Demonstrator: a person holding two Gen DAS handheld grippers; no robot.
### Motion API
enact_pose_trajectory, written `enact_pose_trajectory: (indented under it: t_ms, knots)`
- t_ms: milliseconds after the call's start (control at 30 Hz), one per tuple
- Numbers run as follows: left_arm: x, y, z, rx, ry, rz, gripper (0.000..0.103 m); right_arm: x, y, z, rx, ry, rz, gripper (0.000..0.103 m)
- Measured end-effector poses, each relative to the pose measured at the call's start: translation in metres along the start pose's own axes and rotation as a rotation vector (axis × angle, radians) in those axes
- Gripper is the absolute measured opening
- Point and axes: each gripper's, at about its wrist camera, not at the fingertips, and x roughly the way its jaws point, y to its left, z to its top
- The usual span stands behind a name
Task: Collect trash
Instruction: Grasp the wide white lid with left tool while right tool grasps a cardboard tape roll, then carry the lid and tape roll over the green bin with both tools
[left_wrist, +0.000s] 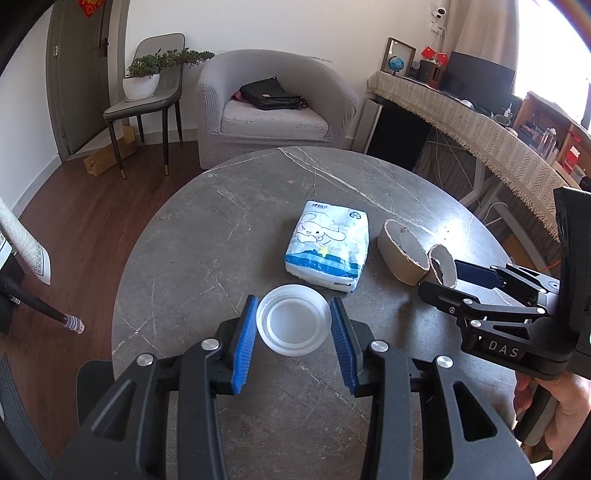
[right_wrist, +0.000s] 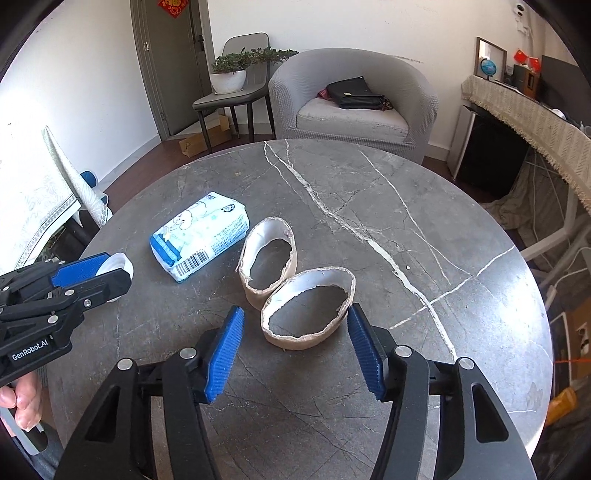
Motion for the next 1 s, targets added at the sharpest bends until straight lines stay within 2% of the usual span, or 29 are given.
enact_pose_trajectory:
  t_ms: [67,167,533,767,1000]
  knots:
    - [-0.002,0.003,0.000,-0.001,-0.003,0.003,0.042,0.002,-0.001,0.001,0.003,-0.002,0.000,0.057]
    - [-0.004,0.009,0.000,-0.004,-0.002,0.011,0.042,0.003,-0.001,0.001,0.003,0.000,-0.006,0.047]
    - [-0.015,0.032,0.001,-0.031,-0.015,0.016,0.042,-0.020,0.000,0.003,-0.004,-0.009,-0.034,0.046]
    - [-0.030,0.057,-0.005,-0.068,-0.028,0.045,0.042,-0.045,0.031,0.018,-0.031,-0.068,0.019,0.046]
    - [-0.044,0.098,-0.020,-0.111,-0.031,0.103,0.042,-0.053,0.081,0.032,-0.092,-0.102,0.097,0.046]
